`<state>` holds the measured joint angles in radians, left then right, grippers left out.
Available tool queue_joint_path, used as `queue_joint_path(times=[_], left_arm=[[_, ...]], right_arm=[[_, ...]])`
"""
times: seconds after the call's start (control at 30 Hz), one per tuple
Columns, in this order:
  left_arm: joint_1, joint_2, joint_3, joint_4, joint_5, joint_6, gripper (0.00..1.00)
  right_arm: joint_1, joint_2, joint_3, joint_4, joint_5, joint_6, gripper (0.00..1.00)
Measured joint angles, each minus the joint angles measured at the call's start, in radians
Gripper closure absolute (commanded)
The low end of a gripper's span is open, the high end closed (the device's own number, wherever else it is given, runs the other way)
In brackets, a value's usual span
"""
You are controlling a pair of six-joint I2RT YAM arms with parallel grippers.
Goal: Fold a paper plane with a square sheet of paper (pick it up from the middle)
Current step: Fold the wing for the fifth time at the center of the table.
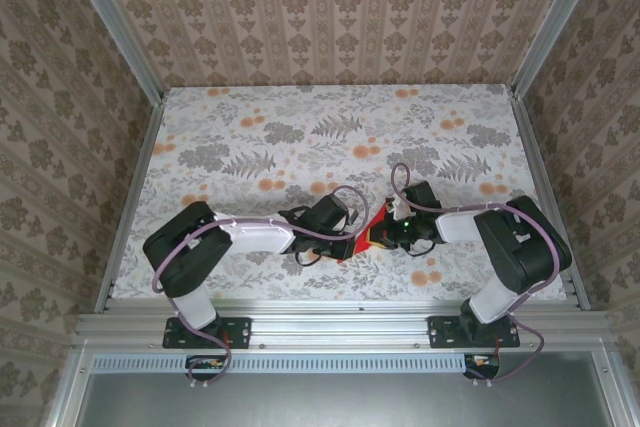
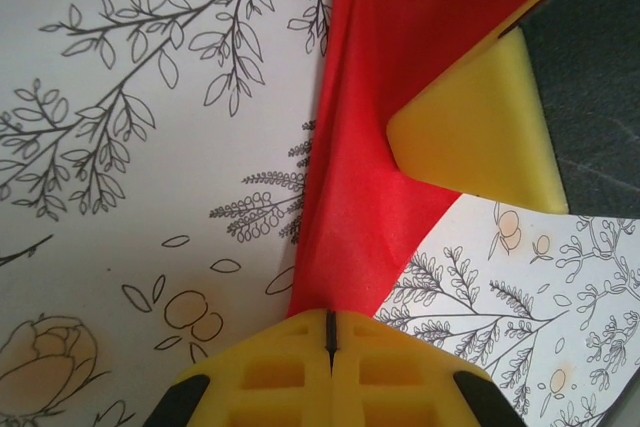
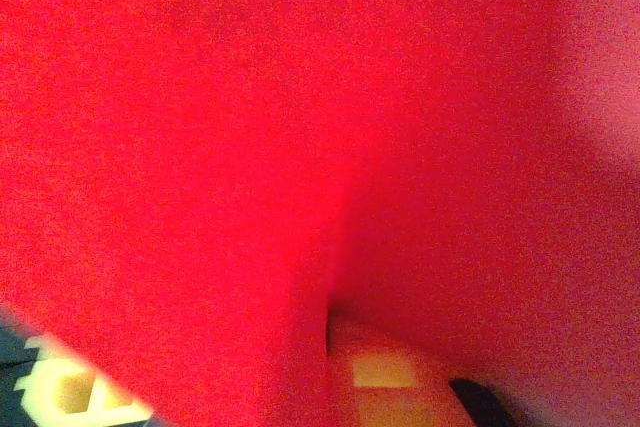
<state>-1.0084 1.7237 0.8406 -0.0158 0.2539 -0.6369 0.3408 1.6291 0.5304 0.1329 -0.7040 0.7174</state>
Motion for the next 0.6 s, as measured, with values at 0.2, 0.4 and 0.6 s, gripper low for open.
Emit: queue_joint_path(times=[0.2,0.4,0.6], left_arm=[[-0.005,0.006,0.000,0.010,0.003,-0.008,1.00],[-0.012,0.020,0.015,0.003,0.000,-0.011,1.00],[-0.038,0.055,0.069,-0.034,-0.035,0.001,1.00]], right_arm=[[0.000,0.000,0.000,0.000,0.001,0.000,1.00],[0.000,-0.008,-0.002,0.000,0.014,0.003,1.00],[0.000,-0.030,-0.002,-0.014,0.053,0.019,0.92]])
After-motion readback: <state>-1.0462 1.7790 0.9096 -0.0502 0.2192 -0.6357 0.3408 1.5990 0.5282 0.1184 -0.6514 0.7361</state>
